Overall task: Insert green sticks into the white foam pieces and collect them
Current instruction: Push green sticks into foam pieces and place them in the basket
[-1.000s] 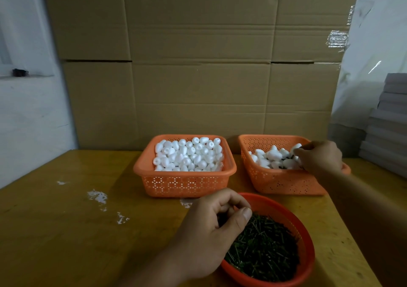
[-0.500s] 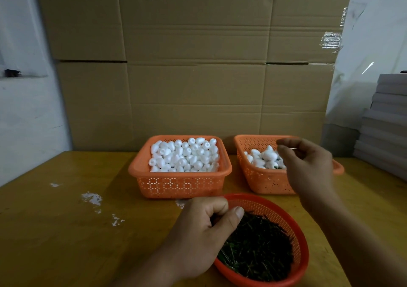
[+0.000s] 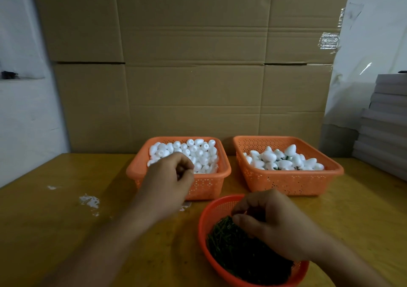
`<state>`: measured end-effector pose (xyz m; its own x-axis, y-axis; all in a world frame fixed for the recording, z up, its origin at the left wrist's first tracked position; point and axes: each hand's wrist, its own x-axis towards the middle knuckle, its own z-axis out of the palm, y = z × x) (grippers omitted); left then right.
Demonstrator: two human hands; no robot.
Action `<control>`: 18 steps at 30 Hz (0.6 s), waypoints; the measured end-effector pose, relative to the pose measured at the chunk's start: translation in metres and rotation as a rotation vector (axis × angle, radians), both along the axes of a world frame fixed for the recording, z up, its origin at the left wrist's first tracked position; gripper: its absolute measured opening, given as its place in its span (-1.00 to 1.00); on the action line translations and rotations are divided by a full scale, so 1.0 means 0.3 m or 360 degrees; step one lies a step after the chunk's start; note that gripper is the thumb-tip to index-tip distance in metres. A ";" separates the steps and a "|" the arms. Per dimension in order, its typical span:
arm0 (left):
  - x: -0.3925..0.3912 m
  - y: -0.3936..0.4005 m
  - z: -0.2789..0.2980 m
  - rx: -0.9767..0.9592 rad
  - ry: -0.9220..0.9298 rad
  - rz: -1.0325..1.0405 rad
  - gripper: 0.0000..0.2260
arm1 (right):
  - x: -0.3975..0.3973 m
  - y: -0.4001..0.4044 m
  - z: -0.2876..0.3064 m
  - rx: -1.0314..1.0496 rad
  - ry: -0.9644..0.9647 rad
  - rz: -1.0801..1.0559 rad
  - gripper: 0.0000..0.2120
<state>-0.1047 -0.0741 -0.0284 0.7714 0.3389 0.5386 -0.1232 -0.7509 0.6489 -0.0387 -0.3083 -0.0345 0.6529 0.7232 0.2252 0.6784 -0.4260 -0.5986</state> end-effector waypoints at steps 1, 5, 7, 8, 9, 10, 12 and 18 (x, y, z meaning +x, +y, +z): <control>0.028 0.038 0.015 0.0090 0.0048 0.0083 -0.86 | -0.002 0.003 0.000 0.0005 -0.0020 0.0010 -0.94; 0.155 0.192 0.071 0.0415 0.0347 0.0366 -0.88 | -0.005 0.005 -0.003 -0.0020 -0.0111 0.0042 -0.92; 0.202 0.242 0.086 0.0450 0.0572 0.0437 -0.79 | -0.009 0.005 -0.006 0.0003 -0.0135 0.0044 -0.93; 0.224 0.260 0.086 0.0477 0.0682 0.0451 -0.76 | -0.010 0.005 -0.007 0.0011 -0.0151 0.0035 -0.93; 0.247 0.277 0.083 0.0522 0.0779 0.0459 -0.76 | -0.012 0.006 -0.007 0.0013 -0.0169 0.0023 -0.93; 0.266 0.291 0.077 0.0581 0.0871 0.0471 -0.76 | -0.014 0.007 -0.008 0.0013 -0.0184 0.0012 -0.93; 0.301 0.309 0.067 0.0695 0.1044 0.0503 -0.79 | -0.017 0.006 -0.009 0.0001 -0.0206 -0.0003 -0.91; 0.343 0.311 0.061 0.0711 0.1416 0.0466 -0.69 | -0.021 0.004 0.000 -0.0055 -0.0249 -0.0013 -0.87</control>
<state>-0.0019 0.0191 -0.0101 0.8713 0.4868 -0.0627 0.4904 -0.8686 0.0711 -0.0450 -0.3071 -0.0346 0.6178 0.7270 0.2997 0.7584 -0.4504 -0.4710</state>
